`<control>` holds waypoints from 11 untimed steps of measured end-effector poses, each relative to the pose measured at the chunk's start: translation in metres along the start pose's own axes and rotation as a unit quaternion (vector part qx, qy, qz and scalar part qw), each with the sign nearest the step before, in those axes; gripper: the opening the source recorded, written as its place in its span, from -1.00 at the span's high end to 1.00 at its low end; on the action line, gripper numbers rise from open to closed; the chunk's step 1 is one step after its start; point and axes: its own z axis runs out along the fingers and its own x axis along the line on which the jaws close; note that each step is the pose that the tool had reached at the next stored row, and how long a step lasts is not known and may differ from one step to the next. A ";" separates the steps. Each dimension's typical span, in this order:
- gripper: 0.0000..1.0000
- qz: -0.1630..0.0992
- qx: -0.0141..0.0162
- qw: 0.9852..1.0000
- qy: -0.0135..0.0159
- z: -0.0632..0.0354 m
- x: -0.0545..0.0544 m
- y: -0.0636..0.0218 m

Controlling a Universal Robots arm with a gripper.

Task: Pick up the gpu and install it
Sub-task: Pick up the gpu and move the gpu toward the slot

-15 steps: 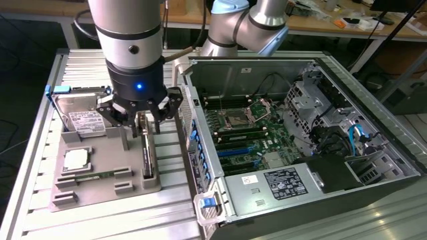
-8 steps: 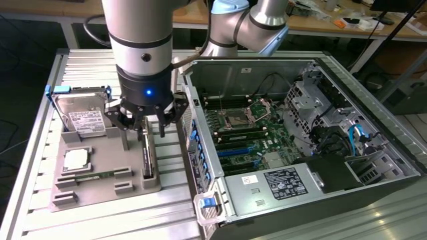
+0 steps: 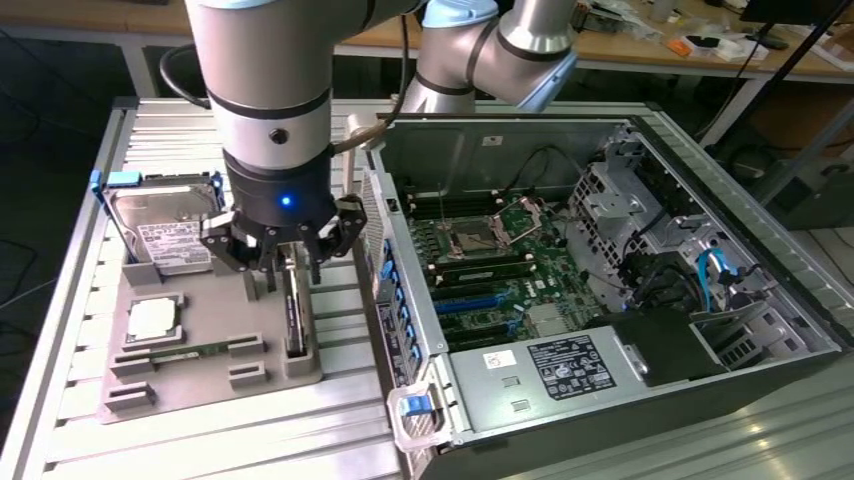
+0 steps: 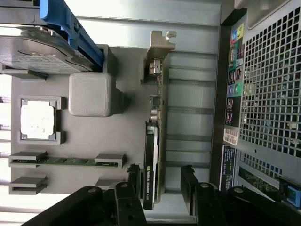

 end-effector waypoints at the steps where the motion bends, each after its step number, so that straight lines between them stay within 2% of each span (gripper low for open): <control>1: 0.04 0.000 0.000 1.000 0.000 0.0010 0.002 0.0001; 8: 0.04 0.000 0.000 1.000 0.000 0.0104 0.003 0.0027; 11: 0.04 0.000 0.001 1.000 0.000 0.0137 0.003 0.0065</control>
